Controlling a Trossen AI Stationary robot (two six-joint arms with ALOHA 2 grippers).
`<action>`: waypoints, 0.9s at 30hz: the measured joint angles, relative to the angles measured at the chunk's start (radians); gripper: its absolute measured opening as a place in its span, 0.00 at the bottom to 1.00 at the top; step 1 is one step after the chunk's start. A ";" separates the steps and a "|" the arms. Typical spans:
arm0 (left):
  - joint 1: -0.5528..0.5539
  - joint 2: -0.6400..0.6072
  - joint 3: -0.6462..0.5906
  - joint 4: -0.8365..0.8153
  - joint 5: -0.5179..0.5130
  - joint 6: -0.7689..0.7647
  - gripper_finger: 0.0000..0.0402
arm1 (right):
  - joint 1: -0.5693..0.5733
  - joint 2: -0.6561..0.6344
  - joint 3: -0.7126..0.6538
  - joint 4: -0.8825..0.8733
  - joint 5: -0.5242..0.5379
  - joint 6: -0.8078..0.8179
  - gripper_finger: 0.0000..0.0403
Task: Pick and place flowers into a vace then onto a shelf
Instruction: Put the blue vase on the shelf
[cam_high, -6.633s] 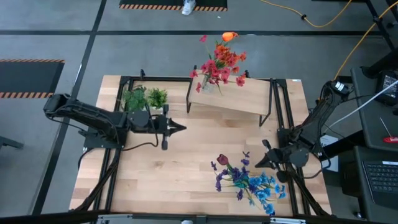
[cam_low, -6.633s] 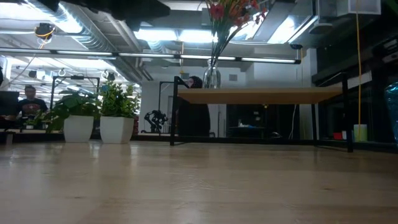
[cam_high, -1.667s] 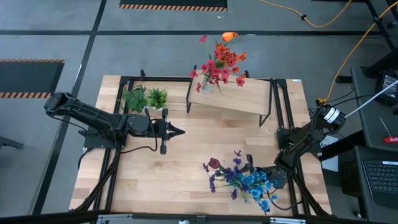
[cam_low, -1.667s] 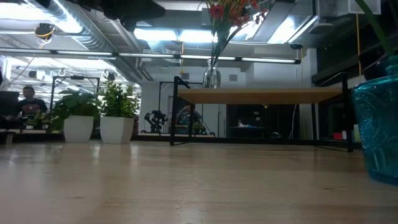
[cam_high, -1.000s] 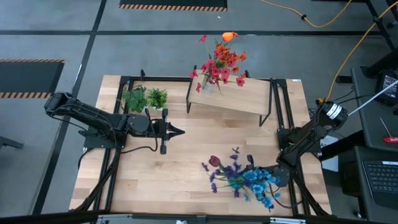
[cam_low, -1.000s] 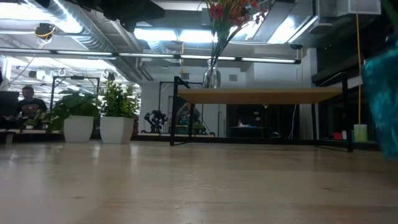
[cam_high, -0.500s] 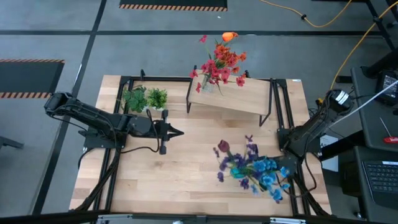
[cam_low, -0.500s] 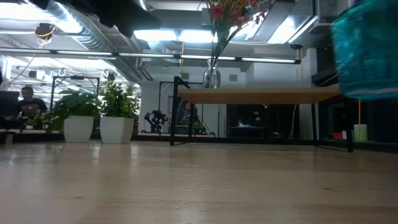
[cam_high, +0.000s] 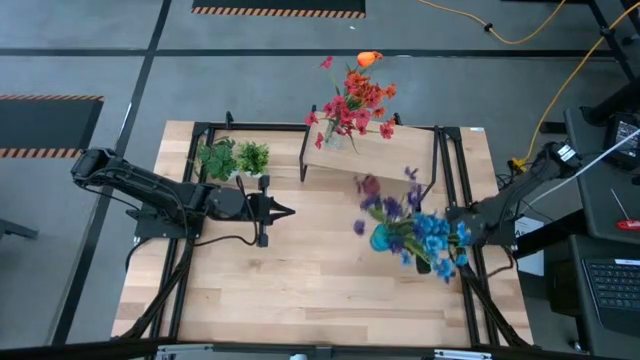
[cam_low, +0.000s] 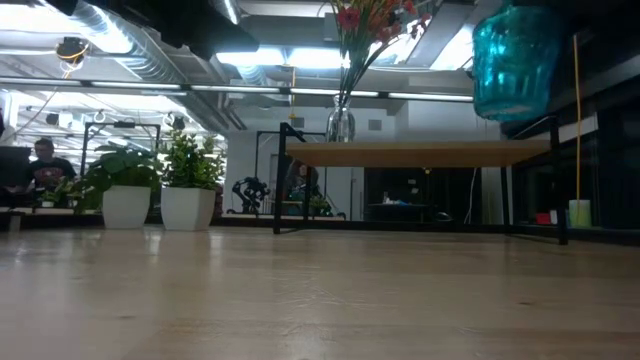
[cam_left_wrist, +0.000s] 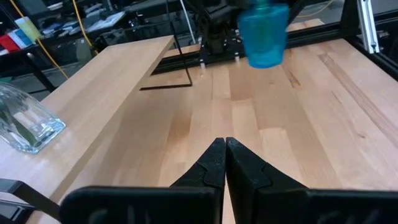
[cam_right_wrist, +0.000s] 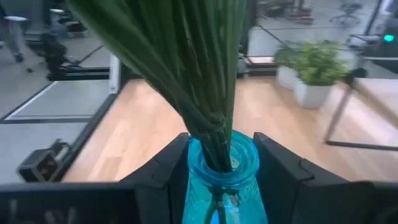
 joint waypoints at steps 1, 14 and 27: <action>0.000 0.000 0.000 0.000 0.000 0.000 0.02 | -0.014 -0.026 0.000 -0.027 0.000 0.002 0.36; 0.000 0.000 0.000 0.008 0.000 -0.002 0.01 | -0.155 -0.226 0.042 -0.300 0.000 -0.023 0.36; 0.000 0.000 0.000 0.008 -0.001 -0.002 0.02 | -0.318 -0.268 0.269 -0.647 0.143 -0.002 0.36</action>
